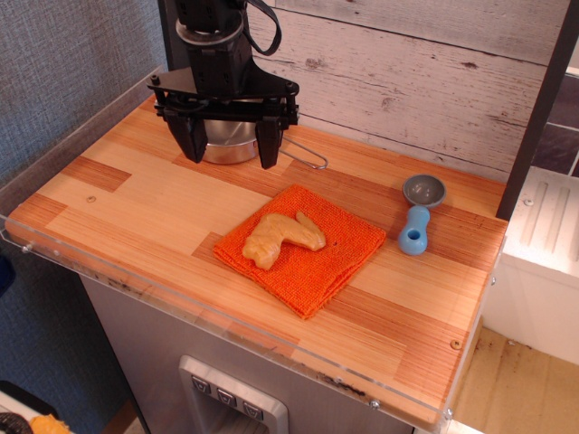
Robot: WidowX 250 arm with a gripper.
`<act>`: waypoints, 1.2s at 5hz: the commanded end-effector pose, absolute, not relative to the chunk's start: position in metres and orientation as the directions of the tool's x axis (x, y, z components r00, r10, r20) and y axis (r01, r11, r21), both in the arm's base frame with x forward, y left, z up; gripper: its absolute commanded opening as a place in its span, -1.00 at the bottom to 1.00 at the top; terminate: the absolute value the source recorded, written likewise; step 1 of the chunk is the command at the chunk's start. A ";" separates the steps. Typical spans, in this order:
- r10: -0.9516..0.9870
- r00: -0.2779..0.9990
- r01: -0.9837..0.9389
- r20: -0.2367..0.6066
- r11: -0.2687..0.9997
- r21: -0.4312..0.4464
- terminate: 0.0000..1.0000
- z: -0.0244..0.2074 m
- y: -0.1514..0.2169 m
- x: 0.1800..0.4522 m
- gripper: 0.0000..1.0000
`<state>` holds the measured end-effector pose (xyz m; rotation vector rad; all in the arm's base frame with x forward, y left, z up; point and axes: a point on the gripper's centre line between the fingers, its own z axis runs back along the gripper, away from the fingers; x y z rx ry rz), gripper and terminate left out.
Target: Move the spoon to the left front side of the table.
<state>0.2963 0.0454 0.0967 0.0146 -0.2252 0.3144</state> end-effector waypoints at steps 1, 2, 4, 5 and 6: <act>0.305 0.926 -0.308 0.222 0.951 -0.021 -1.00 0.097 0.045 0.296 1.00; 0.272 0.933 -0.272 0.236 0.962 -0.035 -1.00 0.096 0.017 0.308 1.00; 0.194 0.946 -0.185 0.261 0.981 -0.062 -1.00 0.092 -0.047 0.333 1.00; 0.187 0.952 -0.178 0.243 0.982 -0.058 -1.00 0.079 -0.073 0.350 1.00; 0.210 0.951 -0.196 0.226 0.977 -0.081 -1.00 0.069 -0.087 0.358 1.00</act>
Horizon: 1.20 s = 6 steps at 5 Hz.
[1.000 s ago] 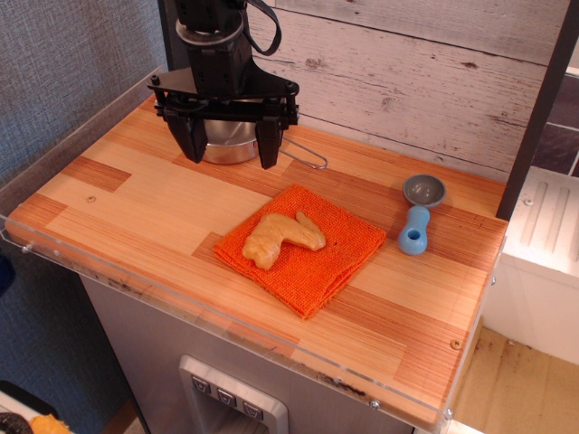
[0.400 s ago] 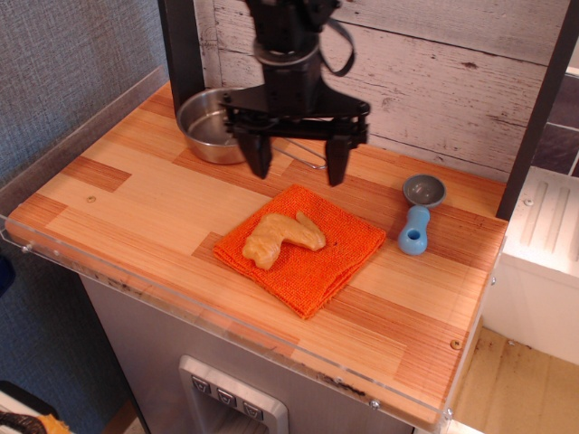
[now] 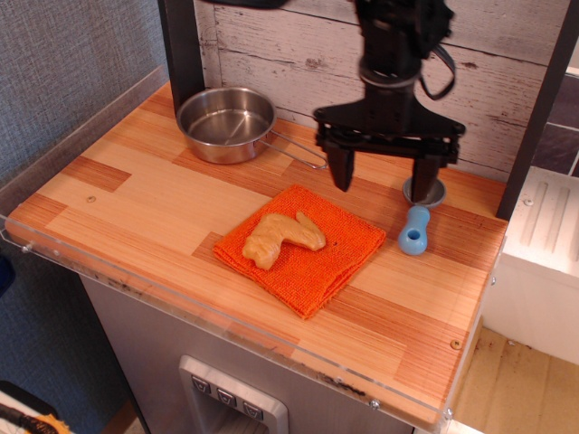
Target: Move the spoon to the left front side of the table.
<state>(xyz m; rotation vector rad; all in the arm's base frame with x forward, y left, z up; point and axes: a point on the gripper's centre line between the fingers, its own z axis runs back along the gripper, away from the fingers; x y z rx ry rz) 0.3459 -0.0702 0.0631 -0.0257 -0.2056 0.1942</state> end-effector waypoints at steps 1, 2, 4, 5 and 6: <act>0.224 0.951 -0.211 0.213 0.974 -0.080 -1.00 0.056 -0.095 0.364 1.00; 0.224 0.955 -0.215 0.194 0.974 -0.067 -1.00 0.039 -0.100 0.371 1.00; 0.185 0.968 -0.185 0.168 0.983 -0.012 -1.00 0.008 -0.106 0.374 1.00; 0.183 0.966 -0.183 0.183 0.983 -0.018 -1.00 0.016 -0.103 0.375 -1.00; 0.190 0.946 -0.175 0.262 0.981 -0.080 -1.00 0.061 -0.092 0.375 -1.00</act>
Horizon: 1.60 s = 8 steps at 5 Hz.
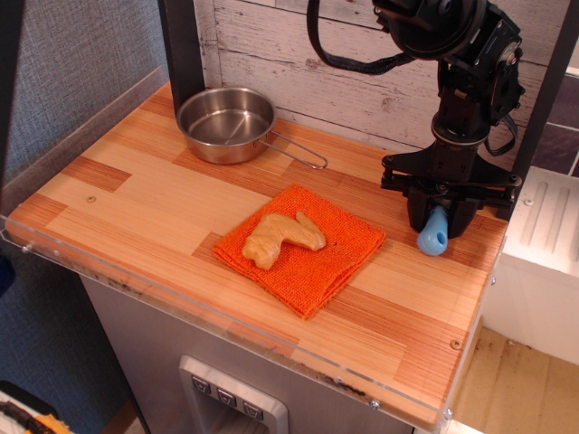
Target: Move the spoon to the left front side of the table.
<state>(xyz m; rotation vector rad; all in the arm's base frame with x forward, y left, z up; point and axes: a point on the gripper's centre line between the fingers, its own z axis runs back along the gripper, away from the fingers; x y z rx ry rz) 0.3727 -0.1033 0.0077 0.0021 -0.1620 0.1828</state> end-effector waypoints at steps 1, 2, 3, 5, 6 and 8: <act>0.233 0.919 -0.204 0.317 0.971 -0.121 -1.00 0.092 -0.058 0.357 -1.00; 0.273 0.908 -0.246 0.319 0.962 -0.122 -1.00 0.107 -0.010 0.322 -1.00; 0.313 0.908 -0.297 0.280 0.950 -0.099 -1.00 0.103 0.037 0.291 -1.00; 0.320 0.918 -0.322 0.233 0.946 -0.030 -1.00 0.079 0.131 0.267 -1.00; 0.273 0.933 -0.279 0.233 0.960 -0.009 -1.00 0.062 0.163 0.272 -1.00; 0.193 0.959 -0.199 0.206 0.980 0.009 -1.00 0.036 0.198 0.271 -1.00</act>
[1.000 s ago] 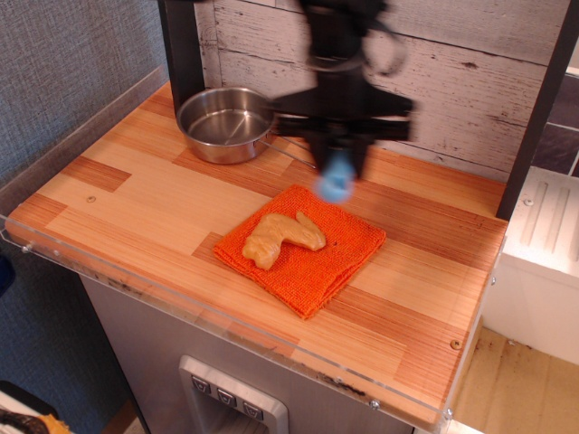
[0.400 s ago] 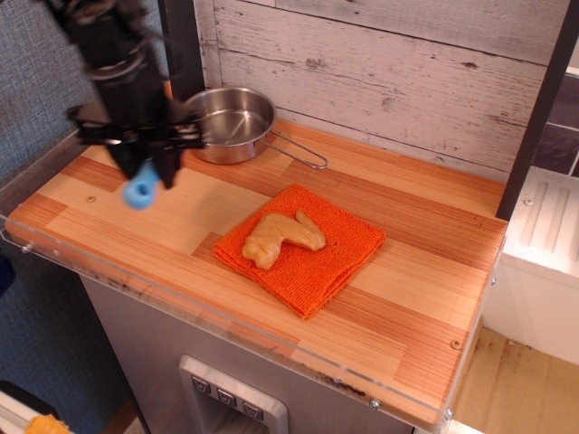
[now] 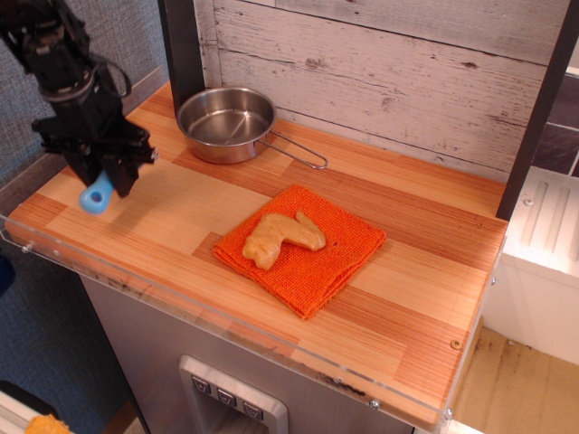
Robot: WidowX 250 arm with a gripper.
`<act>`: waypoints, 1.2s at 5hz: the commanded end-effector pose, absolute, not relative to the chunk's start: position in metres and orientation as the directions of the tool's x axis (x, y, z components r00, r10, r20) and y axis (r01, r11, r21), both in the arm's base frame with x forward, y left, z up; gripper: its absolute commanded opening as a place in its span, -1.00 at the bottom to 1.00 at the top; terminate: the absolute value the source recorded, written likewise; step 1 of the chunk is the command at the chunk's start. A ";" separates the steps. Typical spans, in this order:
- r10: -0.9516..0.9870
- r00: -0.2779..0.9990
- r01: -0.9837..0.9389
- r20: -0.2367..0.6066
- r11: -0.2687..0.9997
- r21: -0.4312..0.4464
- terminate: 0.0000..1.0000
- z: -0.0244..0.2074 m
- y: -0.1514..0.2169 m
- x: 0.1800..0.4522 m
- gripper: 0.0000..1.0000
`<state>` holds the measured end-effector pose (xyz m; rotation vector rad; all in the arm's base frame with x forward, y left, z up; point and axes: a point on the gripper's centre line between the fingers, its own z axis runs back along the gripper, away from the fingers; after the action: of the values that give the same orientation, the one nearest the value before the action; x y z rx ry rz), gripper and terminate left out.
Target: Move the spoon to the left front side of the table.
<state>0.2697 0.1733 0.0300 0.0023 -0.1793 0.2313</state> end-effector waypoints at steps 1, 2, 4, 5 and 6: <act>0.225 0.957 -0.229 0.182 0.973 0.005 -1.00 0.029 0.210 0.267 -1.00; 0.235 0.956 -0.239 0.175 0.971 0.000 -1.00 0.028 0.212 0.265 -1.00; 0.163 0.966 -0.166 0.202 0.986 0.000 -1.00 0.041 0.202 0.264 1.00; 0.196 0.958 -0.201 0.209 0.980 0.001 -1.00 0.060 0.188 0.261 1.00; 0.183 0.951 -0.191 0.249 0.981 0.010 -1.00 0.086 0.159 0.256 1.00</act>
<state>0.2558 0.1559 0.0712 0.0089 -0.2126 0.1937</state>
